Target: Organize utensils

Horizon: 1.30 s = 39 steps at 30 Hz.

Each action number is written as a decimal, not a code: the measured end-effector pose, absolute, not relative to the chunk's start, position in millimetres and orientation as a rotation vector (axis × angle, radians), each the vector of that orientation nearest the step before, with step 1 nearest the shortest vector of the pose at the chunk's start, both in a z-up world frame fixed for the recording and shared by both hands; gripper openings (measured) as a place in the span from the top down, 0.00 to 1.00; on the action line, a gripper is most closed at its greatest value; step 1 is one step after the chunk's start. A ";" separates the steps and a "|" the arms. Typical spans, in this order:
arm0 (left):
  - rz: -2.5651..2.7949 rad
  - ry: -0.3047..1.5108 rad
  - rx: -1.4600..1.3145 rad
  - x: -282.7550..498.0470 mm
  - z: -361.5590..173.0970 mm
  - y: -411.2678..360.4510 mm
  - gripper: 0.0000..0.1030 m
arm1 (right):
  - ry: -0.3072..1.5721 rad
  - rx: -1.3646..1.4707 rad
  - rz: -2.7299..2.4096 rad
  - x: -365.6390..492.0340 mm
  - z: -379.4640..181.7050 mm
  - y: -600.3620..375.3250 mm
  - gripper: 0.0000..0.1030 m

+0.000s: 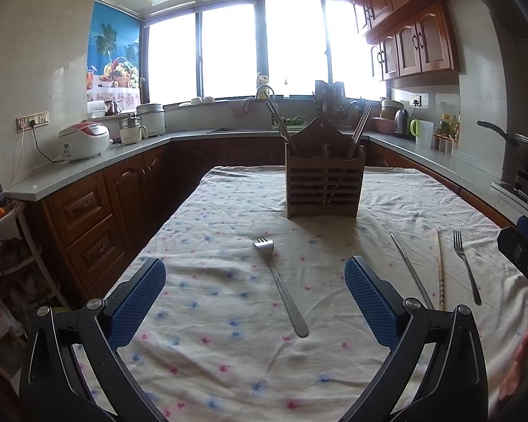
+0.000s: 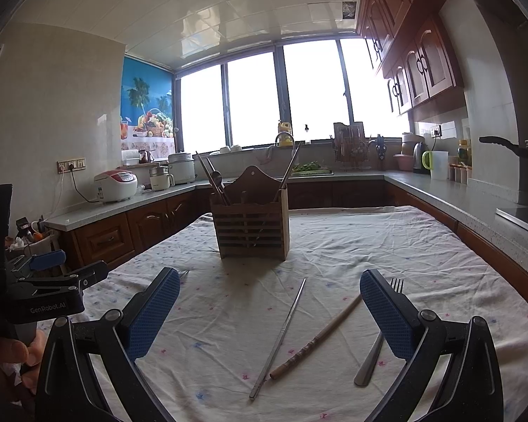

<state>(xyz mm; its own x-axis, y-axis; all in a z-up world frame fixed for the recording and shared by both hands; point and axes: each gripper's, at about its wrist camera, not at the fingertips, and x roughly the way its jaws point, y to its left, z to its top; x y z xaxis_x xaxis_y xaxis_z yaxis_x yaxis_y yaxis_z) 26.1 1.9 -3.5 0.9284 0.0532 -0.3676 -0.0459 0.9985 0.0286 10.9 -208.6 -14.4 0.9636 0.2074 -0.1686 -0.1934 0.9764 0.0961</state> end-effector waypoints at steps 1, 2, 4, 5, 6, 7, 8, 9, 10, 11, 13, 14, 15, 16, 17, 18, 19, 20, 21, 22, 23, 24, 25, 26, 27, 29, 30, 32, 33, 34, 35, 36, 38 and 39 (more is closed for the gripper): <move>0.050 0.377 0.019 25.9 -3.3 1.7 0.00 | 0.179 0.079 0.204 10.7 -14.3 -207.9 0.00; 0.048 0.377 0.019 25.7 -3.1 1.5 0.00 | 0.180 0.079 0.205 10.6 -13.9 -207.3 0.00; 0.049 0.378 0.019 25.8 -2.9 1.3 0.00 | 0.178 0.080 0.205 10.5 -13.8 -207.4 0.00; 0.048 0.379 0.019 25.8 -2.9 1.3 0.00 | 0.178 0.081 0.205 10.1 -13.6 -206.7 0.00; 0.046 0.380 0.018 25.9 -2.8 1.3 0.00 | 0.178 0.081 0.206 10.1 -13.7 -206.7 0.00; 0.045 0.381 0.018 25.7 -2.6 1.1 0.00 | 0.179 0.083 0.207 10.1 -13.6 -206.3 0.00; 0.044 0.382 0.018 25.6 -2.4 0.8 0.00 | 0.180 0.085 0.207 10.1 -13.9 -206.9 0.00; 0.043 0.382 0.019 25.3 -2.2 0.6 0.00 | 0.179 0.087 0.209 9.7 -13.5 -206.3 0.00; 0.043 0.382 0.020 25.0 -1.9 0.2 0.00 | 0.179 0.088 0.210 9.1 -13.3 -205.6 0.00; 0.042 0.381 0.021 24.9 -1.7 -0.2 0.00 | 0.178 0.090 0.211 9.0 -13.1 -206.3 0.00; 0.041 0.381 0.021 24.8 -1.3 -0.9 0.00 | 0.178 0.090 0.211 9.3 -13.2 -208.1 0.00; 0.041 0.382 0.020 24.7 -1.2 -0.9 0.00 | 0.177 0.091 0.212 8.7 -13.2 -208.0 0.00; 0.040 0.382 0.019 24.7 -1.4 -1.1 0.00 | 0.177 0.091 0.213 8.1 -13.1 -207.5 0.00; 0.040 0.382 0.019 24.6 -1.1 -1.4 0.00 | 0.177 0.091 0.213 8.0 -13.1 -207.4 0.00; 0.040 0.381 0.019 24.6 -1.1 -1.4 0.00 | 0.177 0.092 0.213 8.0 -13.0 -207.4 0.00; 0.039 0.382 0.019 24.5 -1.1 -1.4 0.00 | 0.177 0.093 0.214 7.3 -12.6 -207.1 0.00; 0.039 0.382 0.019 24.6 -1.1 -1.4 0.00 | 0.177 0.093 0.213 7.3 -12.6 -207.0 0.00; 0.039 0.382 0.019 24.5 -1.1 -1.5 0.00 | 0.176 0.093 0.213 6.8 -12.4 -206.7 0.00; 0.039 0.382 0.019 24.5 -1.1 -1.6 0.00 | 0.176 0.094 0.214 7.0 -12.1 -206.9 0.00; 0.039 0.382 0.019 24.3 -0.9 -1.8 0.00 | 0.176 0.095 0.215 6.8 -12.0 -206.3 0.00; 0.040 0.382 0.019 24.5 -1.0 -1.6 0.00 | 0.176 0.095 0.214 6.4 -12.0 -205.9 0.00; 0.039 0.382 0.018 24.4 -1.0 -1.6 0.00 | 0.176 0.095 0.214 7.0 -12.1 -206.9 0.00; 0.038 0.382 0.018 24.3 -1.0 -1.7 0.00 | 0.175 0.096 0.214 6.3 -11.9 -206.1 0.00; 0.039 0.382 0.019 24.6 -1.0 -2.3 0.00 | 0.175 0.096 0.214 5.9 -11.6 -205.6 0.00; 0.039 0.383 0.019 24.6 -1.0 -2.8 0.00 | 0.175 0.096 0.214 6.0 -11.5 -206.0 0.00; 0.037 0.384 0.018 24.4 -0.9 -3.3 0.00 | 0.175 0.097 0.214 6.1 -11.4 -206.2 0.00; 0.036 0.383 0.019 24.4 -1.0 -3.6 0.00 | 0.175 0.097 0.215 6.2 -11.5 -206.3 0.00; 0.034 0.383 0.018 24.4 -0.8 -3.8 0.00 | 0.176 0.096 0.215 5.9 -11.4 -205.5 0.00; 0.033 0.384 0.018 24.4 -0.6 -3.8 0.00 | 0.176 0.096 0.214 6.2 -11.6 -206.2 0.00; 0.033 0.384 0.017 24.3 -0.3 -4.1 0.00 | 0.177 0.096 0.214 5.8 -11.1 -205.8 0.00; 0.032 0.384 0.017 24.6 -0.3 -3.8 0.00 | 0.176 0.097 0.214 6.1 -10.9 -206.5 0.00; 0.031 0.385 0.016 24.9 -0.2 -3.7 0.00 | 0.176 0.097 0.214 6.2 -10.8 -206.6 0.00; 0.029 0.386 0.015 25.4 0.1 -3.4 0.00 | 0.175 0.097 0.214 5.9 -10.5 -206.0 0.00; 0.027 0.389 0.013 26.2 0.1 -3.1 0.00 | 0.174 0.095 0.213 5.8 -10.3 -206.8 0.00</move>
<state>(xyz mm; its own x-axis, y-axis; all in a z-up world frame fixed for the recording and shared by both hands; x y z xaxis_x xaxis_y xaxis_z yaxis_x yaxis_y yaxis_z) 26.2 -3.1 0.1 0.9249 0.0288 -0.3791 -0.0238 0.9996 0.0180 5.8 -206.8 -10.3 0.9624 0.2184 -0.1616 -0.2019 0.9729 0.1124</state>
